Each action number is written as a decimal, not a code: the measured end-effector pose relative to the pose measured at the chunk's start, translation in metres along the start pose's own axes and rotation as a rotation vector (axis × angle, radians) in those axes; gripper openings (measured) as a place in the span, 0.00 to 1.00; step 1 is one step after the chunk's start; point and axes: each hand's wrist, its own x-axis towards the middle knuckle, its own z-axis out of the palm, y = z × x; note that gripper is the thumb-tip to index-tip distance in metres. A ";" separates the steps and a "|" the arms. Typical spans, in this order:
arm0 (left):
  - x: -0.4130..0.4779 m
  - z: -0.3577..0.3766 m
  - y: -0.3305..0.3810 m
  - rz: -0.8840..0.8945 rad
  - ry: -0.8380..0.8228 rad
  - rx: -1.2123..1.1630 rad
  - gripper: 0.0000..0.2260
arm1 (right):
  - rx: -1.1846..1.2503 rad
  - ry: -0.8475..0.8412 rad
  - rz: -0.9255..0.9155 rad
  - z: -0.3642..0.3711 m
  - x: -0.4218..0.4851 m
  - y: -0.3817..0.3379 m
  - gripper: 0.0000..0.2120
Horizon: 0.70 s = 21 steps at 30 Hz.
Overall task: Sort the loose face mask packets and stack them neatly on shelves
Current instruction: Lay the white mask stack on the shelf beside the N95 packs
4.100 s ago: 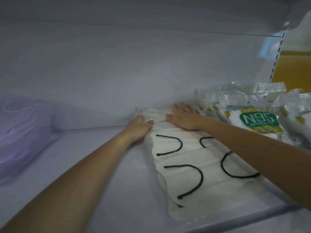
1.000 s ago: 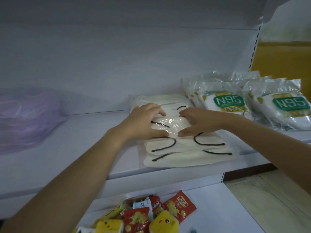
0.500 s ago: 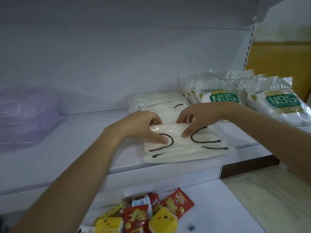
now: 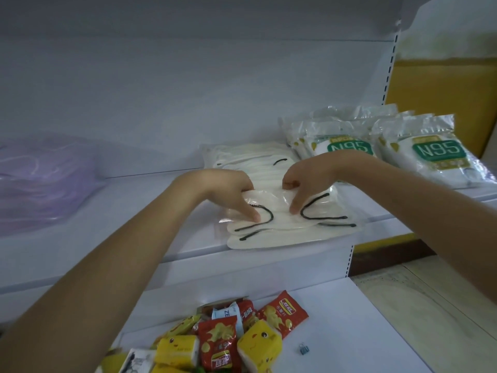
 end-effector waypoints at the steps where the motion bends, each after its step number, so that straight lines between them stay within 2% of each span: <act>1: 0.000 -0.002 0.003 0.005 -0.003 0.013 0.15 | 0.006 -0.008 -0.013 0.000 0.000 0.001 0.14; 4: -0.003 -0.011 0.004 0.047 0.071 -0.018 0.16 | 0.063 0.057 -0.033 -0.004 -0.007 0.005 0.15; 7: -0.005 -0.025 -0.002 0.084 0.345 -0.229 0.13 | 0.062 0.268 -0.047 -0.022 -0.012 0.016 0.12; 9: -0.005 -0.032 -0.009 0.020 0.547 -0.451 0.22 | 0.086 0.407 -0.031 -0.039 -0.015 0.026 0.09; 11: -0.006 -0.036 -0.018 -0.067 0.663 -0.584 0.28 | 0.175 0.500 0.000 -0.053 -0.019 0.036 0.09; 13: -0.006 -0.034 -0.027 -0.183 0.642 -0.579 0.26 | 0.318 0.504 0.028 -0.060 -0.019 0.043 0.04; 16: -0.009 -0.021 -0.032 -0.353 0.457 -0.629 0.15 | 0.456 0.393 0.038 -0.055 -0.013 0.037 0.01; 18: -0.013 -0.010 -0.030 -0.404 0.326 -0.723 0.07 | 0.391 0.287 0.032 -0.044 -0.002 0.025 0.01; 21: -0.013 0.005 -0.031 -0.378 0.274 -0.793 0.11 | 0.082 0.145 0.070 -0.022 0.018 0.009 0.13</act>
